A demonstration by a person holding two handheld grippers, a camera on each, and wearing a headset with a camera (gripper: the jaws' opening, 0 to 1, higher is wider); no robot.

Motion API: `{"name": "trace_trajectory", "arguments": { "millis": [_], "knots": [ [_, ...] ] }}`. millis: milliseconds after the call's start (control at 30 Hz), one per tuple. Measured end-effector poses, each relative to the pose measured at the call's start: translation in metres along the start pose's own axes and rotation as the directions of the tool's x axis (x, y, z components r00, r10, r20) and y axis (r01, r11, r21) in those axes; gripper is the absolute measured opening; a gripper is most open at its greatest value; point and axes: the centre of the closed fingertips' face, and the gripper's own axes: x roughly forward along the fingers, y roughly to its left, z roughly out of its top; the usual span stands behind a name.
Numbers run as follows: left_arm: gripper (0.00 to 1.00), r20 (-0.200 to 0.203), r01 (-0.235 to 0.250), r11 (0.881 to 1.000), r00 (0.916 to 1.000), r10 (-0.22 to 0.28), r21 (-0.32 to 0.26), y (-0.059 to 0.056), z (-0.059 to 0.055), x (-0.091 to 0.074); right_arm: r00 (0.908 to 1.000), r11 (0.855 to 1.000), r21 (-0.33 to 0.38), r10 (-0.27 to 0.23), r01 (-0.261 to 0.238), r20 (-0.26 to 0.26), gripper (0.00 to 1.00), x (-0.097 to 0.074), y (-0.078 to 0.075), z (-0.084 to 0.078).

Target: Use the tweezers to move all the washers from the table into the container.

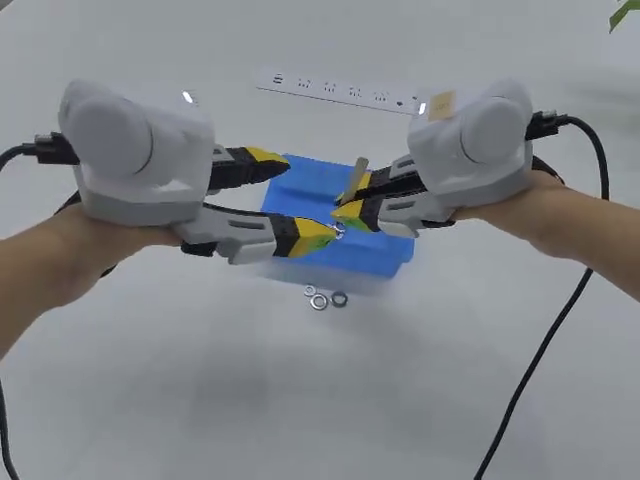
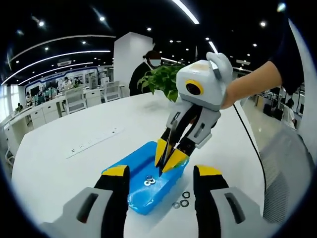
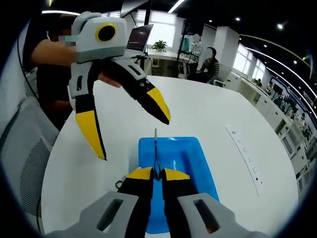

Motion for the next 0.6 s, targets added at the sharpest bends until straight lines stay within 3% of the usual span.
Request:
{"name": "trace_trajectory", "arguments": {
  "millis": [267,433,500,600],
  "knots": [
    [0.43,0.018,0.050,0.996,0.9985,-0.052,0.079,-0.003,0.023,0.014,1.0000,1.000,-0.014,0.005,-0.005,-0.001,0.08,-0.001,0.004,0.002],
    [0.29,0.008,0.089,0.988,0.9958,-0.091,0.128,-0.008,0.027,0.018,1.0000,1.000,-0.018,0.002,-0.002,0.003,0.08,-0.001,0.003,0.004],
    [0.29,0.003,0.106,0.979,0.9941,-0.108,0.173,-0.010,0.029,0.018,1.0000,1.000,-0.024,0.001,-0.001,0.001,0.08,-0.001,0.003,0.005],
    [0.25,-0.006,0.138,0.972,0.9903,-0.139,0.192,-0.013,0.031,0.017,1.0000,0.999,-0.034,0.003,-0.003,0.002,0.08,-0.001,0.004,0.006]
  ]
}}
